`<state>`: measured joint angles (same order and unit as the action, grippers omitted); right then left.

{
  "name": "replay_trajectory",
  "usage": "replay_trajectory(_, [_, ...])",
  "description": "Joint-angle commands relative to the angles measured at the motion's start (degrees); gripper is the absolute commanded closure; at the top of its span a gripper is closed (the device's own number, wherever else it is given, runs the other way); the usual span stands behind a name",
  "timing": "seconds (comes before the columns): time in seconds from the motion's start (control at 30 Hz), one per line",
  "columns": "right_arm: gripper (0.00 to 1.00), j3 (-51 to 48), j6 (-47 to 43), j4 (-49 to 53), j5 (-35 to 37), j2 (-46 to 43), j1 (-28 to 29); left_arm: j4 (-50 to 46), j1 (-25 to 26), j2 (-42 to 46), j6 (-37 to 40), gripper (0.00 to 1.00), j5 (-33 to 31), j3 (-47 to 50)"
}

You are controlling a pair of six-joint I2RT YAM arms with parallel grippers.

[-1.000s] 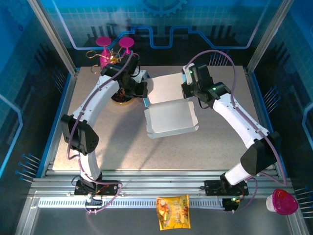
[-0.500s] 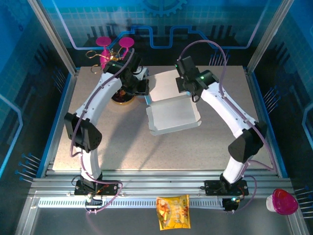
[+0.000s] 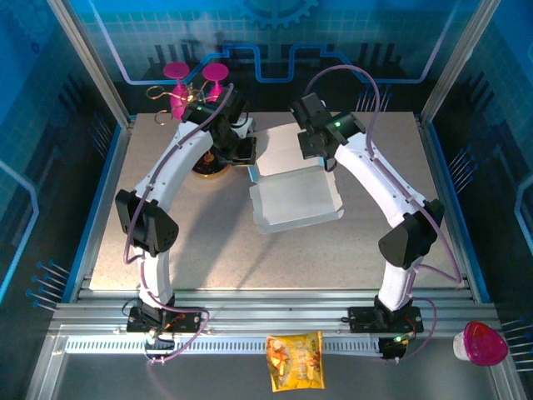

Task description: Fold the paper box

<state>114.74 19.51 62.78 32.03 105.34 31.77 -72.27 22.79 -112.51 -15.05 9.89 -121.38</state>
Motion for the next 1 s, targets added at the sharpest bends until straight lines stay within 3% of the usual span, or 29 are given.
replay_trajectory(0.0, [0.97,-0.3,-1.2,-0.6,-4.5,-1.2,-1.2,-2.0,0.5,0.1,0.2,1.0,2.4,-2.2])
replay_trajectory(0.53, [0.83,-0.8,-2.5,-1.5,-5.5,-1.1,-2.7,-2.6,0.5,0.2,0.1,1.0,2.5,-2.9])
replay_trajectory(0.83, [0.84,-2.0,-2.3,-2.4,-5.7,-0.6,-2.8,-2.8,0.5,0.3,0.3,1.0,2.7,-3.1])
replay_trajectory(0.97, [0.93,-1.5,-1.6,-1.6,-3.2,-0.1,-2.5,-3.0,0.5,0.2,0.3,1.0,2.6,-3.2])
